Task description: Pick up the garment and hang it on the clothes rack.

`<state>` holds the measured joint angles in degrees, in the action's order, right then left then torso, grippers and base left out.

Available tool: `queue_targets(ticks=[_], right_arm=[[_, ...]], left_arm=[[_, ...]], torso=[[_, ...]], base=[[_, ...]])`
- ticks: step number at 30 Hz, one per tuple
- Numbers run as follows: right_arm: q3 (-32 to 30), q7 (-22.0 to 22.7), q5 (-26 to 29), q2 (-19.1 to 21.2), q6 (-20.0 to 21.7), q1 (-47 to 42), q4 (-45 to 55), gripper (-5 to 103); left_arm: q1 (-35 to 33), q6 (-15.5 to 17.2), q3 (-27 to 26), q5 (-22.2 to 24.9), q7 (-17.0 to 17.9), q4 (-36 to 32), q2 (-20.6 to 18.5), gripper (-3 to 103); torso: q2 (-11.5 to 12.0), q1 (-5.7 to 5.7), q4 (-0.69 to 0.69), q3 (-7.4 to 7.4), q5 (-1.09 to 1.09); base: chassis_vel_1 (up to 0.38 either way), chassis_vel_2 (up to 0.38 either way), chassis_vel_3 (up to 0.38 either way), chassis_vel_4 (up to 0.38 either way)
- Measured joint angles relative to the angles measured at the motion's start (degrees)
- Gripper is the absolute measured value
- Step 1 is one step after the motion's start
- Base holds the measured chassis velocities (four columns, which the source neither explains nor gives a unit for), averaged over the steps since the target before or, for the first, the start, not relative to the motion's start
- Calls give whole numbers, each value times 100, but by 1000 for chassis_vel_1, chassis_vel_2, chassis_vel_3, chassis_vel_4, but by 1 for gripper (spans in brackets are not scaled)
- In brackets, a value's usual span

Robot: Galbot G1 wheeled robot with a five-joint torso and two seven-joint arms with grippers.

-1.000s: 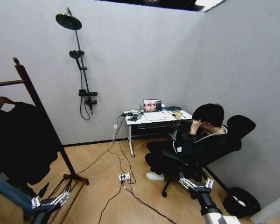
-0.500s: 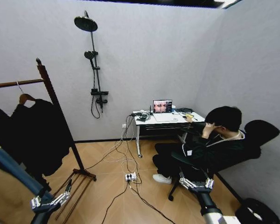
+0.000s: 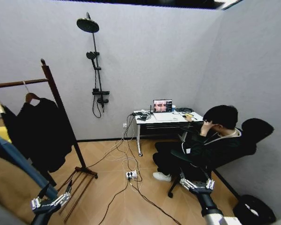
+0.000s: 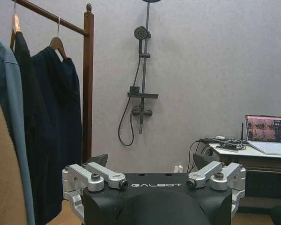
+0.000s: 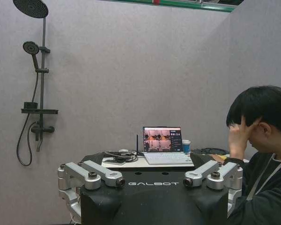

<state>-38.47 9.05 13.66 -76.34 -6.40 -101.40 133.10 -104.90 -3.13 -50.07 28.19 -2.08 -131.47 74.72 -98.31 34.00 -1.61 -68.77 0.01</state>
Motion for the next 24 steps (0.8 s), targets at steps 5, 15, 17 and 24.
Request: queue_targets(ticks=[5,15,17,24], right_arm=[[-1,0,0,0,0,-1,0,100],[0,0,0,0,0,0,0,100],[-1,0,0,0,-1,-1,0,100],[0,0,0,0,0,-2,1,100]], left_arm=[[0,0,0,0,-2,0,0,100],[0,0,0,0,0,0,0,100],[0,0,0,0,-2,0,0,100],[0,0,-1,0,-1,0,0,100]], torso=[[0,-2,-1,0,1],[0,-2,1,0,1],[-2,-3,-2,2,2],[-1,-2,-1,1,9]], base=[[254,-262,-242,253],[340,-320,-330,333],[357,-365,-348,365],[359,-366,-355,354]])
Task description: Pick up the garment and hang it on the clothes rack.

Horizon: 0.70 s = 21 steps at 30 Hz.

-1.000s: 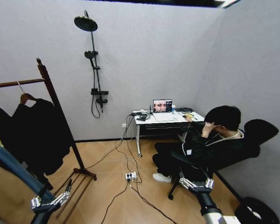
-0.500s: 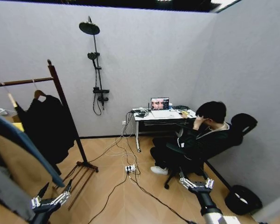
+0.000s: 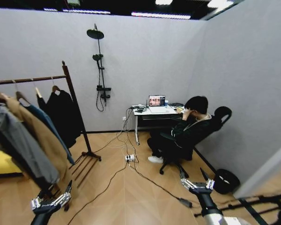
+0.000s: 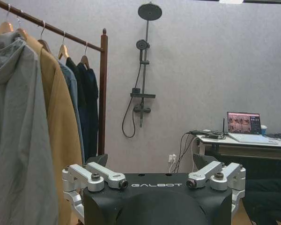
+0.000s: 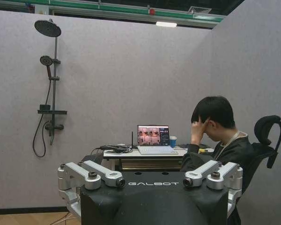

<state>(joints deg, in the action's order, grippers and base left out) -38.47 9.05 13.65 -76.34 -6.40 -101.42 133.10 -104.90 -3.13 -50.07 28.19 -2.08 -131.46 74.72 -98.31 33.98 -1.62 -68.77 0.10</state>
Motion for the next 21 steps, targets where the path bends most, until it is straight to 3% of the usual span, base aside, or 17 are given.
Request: queue_targets(ticks=[2,3,4,5,7,11,12,13,14,17,18,21], right_arm=[[-1,1,0,1,0,1,-1,100],[0,1,1,0,0,2,-1,100],[0,0,0,0,0,0,0,100],[0,0,0,0,0,0,0,100],[0,1,0,1,0,1,0,100],[1,0,0,0,0,0,0,100],[0,1,0,0,-1,1,0,100],[0,1,0,0,-1,1,0,100],[-1,1,0,0,0,-5,0,100],[2,0,0,0,0,0,0,100],[1,0,0,0,0,-1,0,100],[1,0,0,0,0,0,0,100]], left_arm=[[0,0,1,0,-6,-1,0,100],[0,0,0,0,-1,-1,0,100],[0,0,1,0,0,0,0,100],[0,0,1,0,0,0,0,100],[-1,0,1,0,-3,-2,0,100],[0,0,0,0,4,0,0,100],[-1,0,1,0,3,-1,1,100],[-1,0,1,0,3,-1,1,100],[0,0,1,0,-5,-1,0,100],[-2,0,0,0,3,0,1,100],[-2,0,0,0,3,-1,1,100],[0,0,1,0,2,-1,0,100]], torso=[[0,0,-1,-1,-19],[0,0,0,0,-19],[1,2,0,0,2],[1,2,0,0,2],[0,2,0,-1,-22],[0,1,2,0,-3],[-3,-3,0,1,-17],[-3,-3,0,1,-17],[-3,-4,-5,1,-17],[-3,-4,9,2,-4],[-4,-4,2,2,-8],[1,2,-1,-1,-11]], base=[[351,-344,-356,321],[367,-370,-358,336],[323,-370,-317,362],[323,-370,-317,362],[366,-356,-343,322],[347,-363,-336,336],[306,-252,-295,219],[306,-252,-295,219],[49,-202,-249,219],[75,-110,-149,179],[35,101,-75,108],[12,34,-25,36]])
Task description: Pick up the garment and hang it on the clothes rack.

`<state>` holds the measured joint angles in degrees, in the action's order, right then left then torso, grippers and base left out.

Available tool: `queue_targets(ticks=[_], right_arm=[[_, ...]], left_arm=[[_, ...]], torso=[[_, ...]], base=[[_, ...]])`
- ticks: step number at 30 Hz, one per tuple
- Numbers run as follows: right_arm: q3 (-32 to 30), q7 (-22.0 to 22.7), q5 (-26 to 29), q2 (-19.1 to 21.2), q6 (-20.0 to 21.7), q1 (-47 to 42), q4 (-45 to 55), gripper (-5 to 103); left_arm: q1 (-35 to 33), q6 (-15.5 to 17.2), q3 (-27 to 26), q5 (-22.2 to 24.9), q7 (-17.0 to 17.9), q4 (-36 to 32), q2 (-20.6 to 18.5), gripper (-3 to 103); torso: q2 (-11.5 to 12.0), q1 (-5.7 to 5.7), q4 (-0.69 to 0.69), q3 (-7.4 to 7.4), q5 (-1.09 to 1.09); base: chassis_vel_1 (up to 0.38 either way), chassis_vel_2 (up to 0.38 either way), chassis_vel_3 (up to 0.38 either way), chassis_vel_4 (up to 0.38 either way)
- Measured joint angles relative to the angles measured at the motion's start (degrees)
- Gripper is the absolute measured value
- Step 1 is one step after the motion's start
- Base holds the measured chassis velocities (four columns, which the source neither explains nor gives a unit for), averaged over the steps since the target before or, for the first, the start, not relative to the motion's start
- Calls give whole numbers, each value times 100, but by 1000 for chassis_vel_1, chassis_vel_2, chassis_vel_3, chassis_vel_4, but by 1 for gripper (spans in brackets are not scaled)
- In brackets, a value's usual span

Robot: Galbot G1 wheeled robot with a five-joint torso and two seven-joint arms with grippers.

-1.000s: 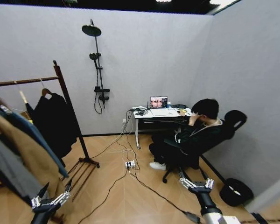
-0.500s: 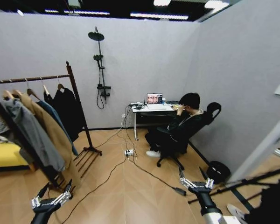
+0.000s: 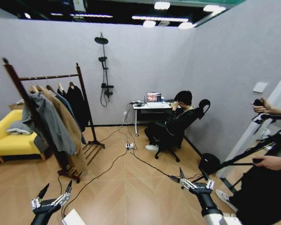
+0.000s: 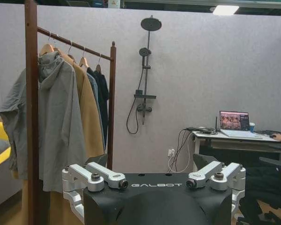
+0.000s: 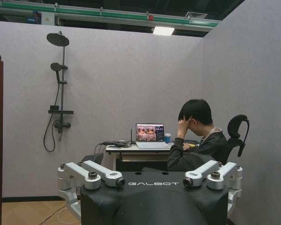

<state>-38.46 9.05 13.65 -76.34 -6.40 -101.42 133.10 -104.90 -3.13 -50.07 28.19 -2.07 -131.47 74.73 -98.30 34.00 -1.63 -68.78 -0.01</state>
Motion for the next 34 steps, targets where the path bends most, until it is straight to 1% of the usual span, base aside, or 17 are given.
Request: queue_targets(ticks=[2,3,5,6,8,13,17,34], right_arm=[[0,0,0,0,0,2,0,100],[0,0,0,0,0,3,0,100],[0,0,0,0,0,4,0,100],[0,0,0,0,0,4,0,100],[0,0,0,0,0,4,0,100],[0,0,0,0,0,1,0,100],[0,0,0,0,0,1,0,100],[0,0,0,0,0,1,0,100]], left_arm=[[2,0,1,0,-2,0,0,100],[2,0,0,0,-2,0,0,100],[2,0,1,0,-2,0,0,100],[1,0,1,0,-2,0,0,100],[1,0,0,0,-2,0,0,100],[0,0,0,0,-2,0,0,100],[-1,0,0,0,-2,0,0,100],[-1,0,0,0,-2,0,0,100]], torso=[[3,6,-2,-1,0],[3,6,1,-2,0],[4,7,-1,-2,-1],[4,7,2,-2,0],[4,7,2,-2,1],[-1,-1,0,1,1],[-2,-2,1,1,1],[-1,-1,1,1,1]], base=[[-37,11,53,-40],[-82,61,105,-68],[-65,66,103,-68],[-48,33,64,-33],[-24,33,64,-18],[0,0,0,0],[0,0,0,0],[0,0,0,0]])
